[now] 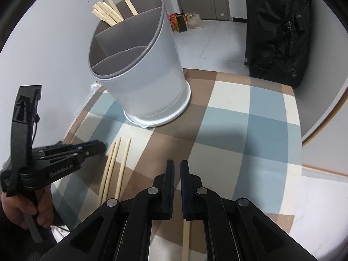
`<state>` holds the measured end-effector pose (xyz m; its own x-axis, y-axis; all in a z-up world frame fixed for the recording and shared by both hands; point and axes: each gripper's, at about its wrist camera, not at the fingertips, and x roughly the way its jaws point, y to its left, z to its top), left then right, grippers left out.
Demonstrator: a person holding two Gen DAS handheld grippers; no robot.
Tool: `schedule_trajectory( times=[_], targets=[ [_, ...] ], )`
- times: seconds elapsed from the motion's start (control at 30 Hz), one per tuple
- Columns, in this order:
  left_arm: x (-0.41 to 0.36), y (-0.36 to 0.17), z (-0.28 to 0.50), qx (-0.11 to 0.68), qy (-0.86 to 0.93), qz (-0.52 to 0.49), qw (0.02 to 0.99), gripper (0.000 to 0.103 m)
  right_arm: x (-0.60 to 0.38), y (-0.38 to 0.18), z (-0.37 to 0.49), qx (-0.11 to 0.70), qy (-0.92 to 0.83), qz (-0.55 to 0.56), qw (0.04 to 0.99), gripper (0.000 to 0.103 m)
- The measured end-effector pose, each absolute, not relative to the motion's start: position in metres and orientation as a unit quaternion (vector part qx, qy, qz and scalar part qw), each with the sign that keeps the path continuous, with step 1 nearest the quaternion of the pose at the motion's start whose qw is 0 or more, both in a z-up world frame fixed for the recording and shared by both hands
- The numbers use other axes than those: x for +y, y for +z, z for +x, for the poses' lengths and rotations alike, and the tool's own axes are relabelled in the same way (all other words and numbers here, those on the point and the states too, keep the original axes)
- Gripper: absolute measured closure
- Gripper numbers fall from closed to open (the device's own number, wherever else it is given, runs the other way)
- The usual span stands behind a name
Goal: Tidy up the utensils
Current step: 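Lift the stick with the left tool while the right tool keeps holding its stick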
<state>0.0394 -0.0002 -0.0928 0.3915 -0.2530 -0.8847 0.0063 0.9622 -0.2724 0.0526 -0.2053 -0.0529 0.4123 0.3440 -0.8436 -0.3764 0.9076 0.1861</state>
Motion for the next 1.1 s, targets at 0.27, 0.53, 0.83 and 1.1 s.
schedule_trajectory(
  times=[0.27, 0.53, 0.83, 1.1],
  targets=[
    [-0.019, -0.09, 0.034, 0.548, -0.085, -0.081, 0.828, 0.095, -0.206, -0.053, 0.056, 0.496, 0.219, -0.005, 0.84, 0.098],
    [-0.024, -0.089, 0.026, 0.539, -0.08, -0.051, 0.837, 0.088, -0.203, -0.051, 0.055, 0.492, 0.223, -0.003, 0.841, 0.098],
    [-0.027, -0.09, 0.038, 0.56, -0.061, -0.026, 0.826, 0.088, -0.202, -0.05, 0.055, 0.49, 0.223, -0.006, 0.843, 0.098],
    [-0.035, -0.093, 0.049, 0.579, -0.022, -0.01, 0.815, 0.088, -0.205, -0.048, 0.057, 0.488, 0.221, 0.0, 0.844, 0.098]
  ],
)
